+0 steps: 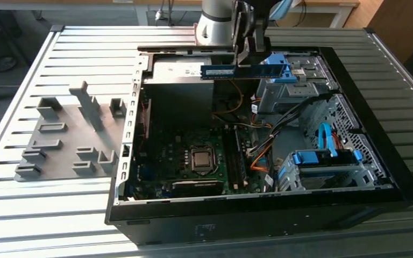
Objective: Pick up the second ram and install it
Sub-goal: 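Insert the second ram into the second slot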
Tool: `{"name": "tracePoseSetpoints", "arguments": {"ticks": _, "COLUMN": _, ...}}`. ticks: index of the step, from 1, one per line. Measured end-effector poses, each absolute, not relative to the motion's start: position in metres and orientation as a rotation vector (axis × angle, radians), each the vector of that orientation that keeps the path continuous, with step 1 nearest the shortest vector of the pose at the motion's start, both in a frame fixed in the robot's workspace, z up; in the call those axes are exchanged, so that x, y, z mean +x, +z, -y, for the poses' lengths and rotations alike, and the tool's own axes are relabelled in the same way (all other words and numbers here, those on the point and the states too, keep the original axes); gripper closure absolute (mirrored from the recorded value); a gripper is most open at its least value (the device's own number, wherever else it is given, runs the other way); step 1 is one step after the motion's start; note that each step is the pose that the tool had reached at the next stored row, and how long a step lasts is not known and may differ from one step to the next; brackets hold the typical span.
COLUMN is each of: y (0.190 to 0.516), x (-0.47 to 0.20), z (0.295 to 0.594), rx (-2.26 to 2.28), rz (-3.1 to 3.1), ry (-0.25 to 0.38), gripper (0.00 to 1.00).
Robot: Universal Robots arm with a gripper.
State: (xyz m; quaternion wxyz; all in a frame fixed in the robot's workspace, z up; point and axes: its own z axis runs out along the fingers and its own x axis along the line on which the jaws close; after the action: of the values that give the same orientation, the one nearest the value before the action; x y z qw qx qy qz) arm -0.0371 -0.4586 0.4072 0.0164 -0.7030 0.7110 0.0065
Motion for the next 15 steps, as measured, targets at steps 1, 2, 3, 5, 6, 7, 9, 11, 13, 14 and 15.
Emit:
{"name": "tracePoseSetpoints", "arguments": {"ticks": 1, "y": 0.4072, "x": -0.0371, "z": 0.4586, "rx": -2.186, "rz": -2.211, "ry": 0.020, "gripper": 0.86}}
{"name": "tracePoseSetpoints", "arguments": {"ticks": 2, "y": 0.4072, "x": -0.0370, "z": 0.4586, "rx": -2.186, "rz": -2.211, "ry": 0.020, "gripper": 0.86}}
{"name": "tracePoseSetpoints", "arguments": {"ticks": 3, "y": 0.4072, "x": -0.0370, "z": 0.4586, "rx": -2.186, "rz": -2.211, "ry": 0.020, "gripper": 0.86}}
{"name": "tracePoseSetpoints", "arguments": {"ticks": 5, "y": 0.4072, "x": -0.0369, "z": 0.4586, "rx": -2.186, "rz": -2.211, "ry": 0.020, "gripper": 0.86}}
{"name": "tracePoseSetpoints", "arguments": {"ticks": 6, "y": 0.4072, "x": -0.0369, "z": 0.4586, "rx": -2.186, "rz": -2.211, "ry": 0.020, "gripper": 0.86}}
{"name": "tracePoseSetpoints", "arguments": {"ticks": 7, "y": 0.4072, "x": -0.0369, "z": 0.4586, "rx": -2.186, "rz": -2.211, "ry": 0.020, "gripper": 0.86}}
{"name": "tracePoseSetpoints", "arguments": {"ticks": 9, "y": 0.4072, "x": -0.0368, "z": 0.4586, "rx": -2.186, "rz": -2.211, "ry": 0.020, "gripper": 0.86}}
{"name": "tracePoseSetpoints", "arguments": {"ticks": 11, "y": 0.4072, "x": -0.0368, "z": 0.4586, "rx": -2.183, "rz": -2.213, "ry": 0.020, "gripper": 0.86}}
{"name": "tracePoseSetpoints", "arguments": {"ticks": 13, "y": 0.4071, "x": -0.0367, "z": 0.4586, "rx": -2.156, "rz": -2.239, "ry": 0.020, "gripper": 0.86}}
{"name": "tracePoseSetpoints", "arguments": {"ticks": 14, "y": 0.4069, "x": -0.0367, "z": 0.4586, "rx": -2.137, "rz": -2.257, "ry": 0.019, "gripper": 0.86}}
{"name": "tracePoseSetpoints", "arguments": {"ticks": 15, "y": 0.4069, "x": -0.0367, "z": 0.4586, "rx": -2.117, "rz": -2.276, "ry": 0.019, "gripper": 0.86}}
